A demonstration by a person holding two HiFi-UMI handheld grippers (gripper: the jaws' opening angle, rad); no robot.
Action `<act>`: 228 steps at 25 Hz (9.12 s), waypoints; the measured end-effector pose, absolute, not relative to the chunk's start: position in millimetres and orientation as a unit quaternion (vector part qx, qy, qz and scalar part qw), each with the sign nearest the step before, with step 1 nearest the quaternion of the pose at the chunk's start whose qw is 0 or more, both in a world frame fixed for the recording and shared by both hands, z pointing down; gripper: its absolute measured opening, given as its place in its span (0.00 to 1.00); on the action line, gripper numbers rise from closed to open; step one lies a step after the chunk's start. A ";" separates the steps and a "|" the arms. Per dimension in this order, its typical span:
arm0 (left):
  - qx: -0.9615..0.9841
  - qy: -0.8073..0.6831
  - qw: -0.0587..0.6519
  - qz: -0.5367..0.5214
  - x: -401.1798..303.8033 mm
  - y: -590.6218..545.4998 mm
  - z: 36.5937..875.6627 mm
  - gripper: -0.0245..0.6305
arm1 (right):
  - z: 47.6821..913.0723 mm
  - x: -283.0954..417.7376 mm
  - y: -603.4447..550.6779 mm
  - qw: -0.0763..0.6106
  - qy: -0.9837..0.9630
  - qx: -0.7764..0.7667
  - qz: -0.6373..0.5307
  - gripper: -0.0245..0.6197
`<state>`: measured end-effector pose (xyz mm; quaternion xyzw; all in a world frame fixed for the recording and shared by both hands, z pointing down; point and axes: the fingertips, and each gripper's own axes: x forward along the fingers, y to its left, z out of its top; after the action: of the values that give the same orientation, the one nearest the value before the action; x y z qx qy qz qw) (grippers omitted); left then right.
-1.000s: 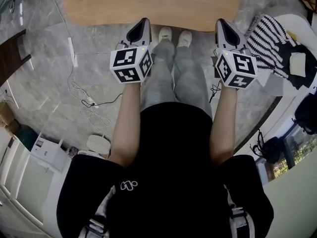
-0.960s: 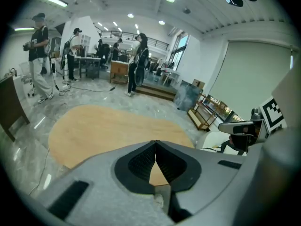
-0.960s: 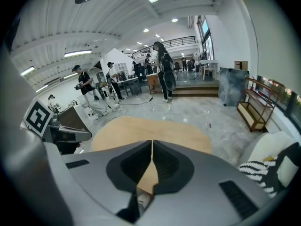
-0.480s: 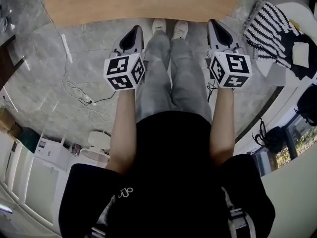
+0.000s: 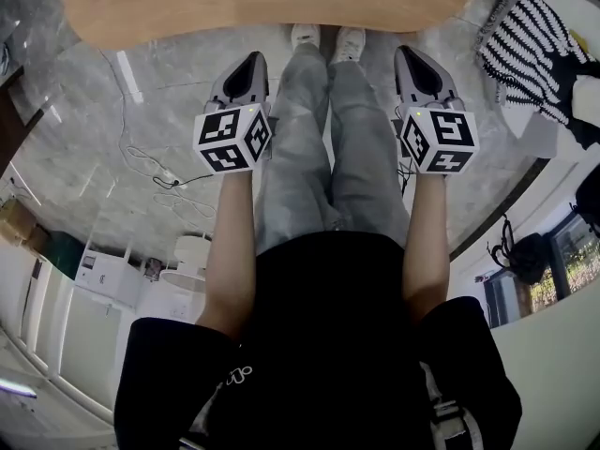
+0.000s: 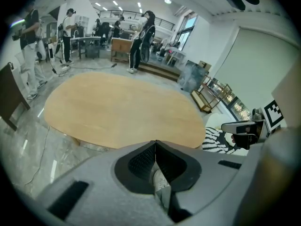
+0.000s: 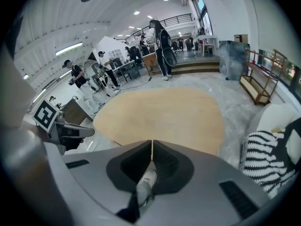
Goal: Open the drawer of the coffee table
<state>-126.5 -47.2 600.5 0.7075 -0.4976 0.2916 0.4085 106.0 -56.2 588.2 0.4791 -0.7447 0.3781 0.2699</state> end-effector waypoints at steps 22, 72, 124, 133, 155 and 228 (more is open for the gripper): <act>0.706 -0.475 0.410 0.329 -152.6 -37.1 706.2 0.06 | 678.3 117.5 -13.6 0.283 -0.758 0.444 0.384 0.06; 0.694 -0.445 0.369 0.430 -190.8 -62.7 800.6 0.19 | 802.0 172.6 -33.2 0.511 -0.752 0.317 0.269 0.25; 0.627 -0.406 0.425 0.511 -217.5 77.8 793.2 0.10 | 799.2 150.3 115.3 0.597 -0.727 0.158 0.300 0.22; 0.616 -0.402 0.432 0.521 -220.4 86.5 799.7 0.09 | 804.2 148.4 125.5 0.607 -0.723 0.140 0.299 0.22; 0.622 -0.313 0.517 0.497 -128.3 119.2 837.0 0.05 | 832.5 148.0 134.2 0.631 -0.703 0.119 0.307 0.24; 0.817 -0.540 0.177 0.095 -92.0 -229.4 222.1 0.05 | 258.9 126.4 -202.0 0.059 -0.781 0.588 0.202 0.05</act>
<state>-92.0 -229.4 222.1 0.8172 -0.5401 0.0952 0.1772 126.4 -202.0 258.9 0.5882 -0.7809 0.2022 0.0586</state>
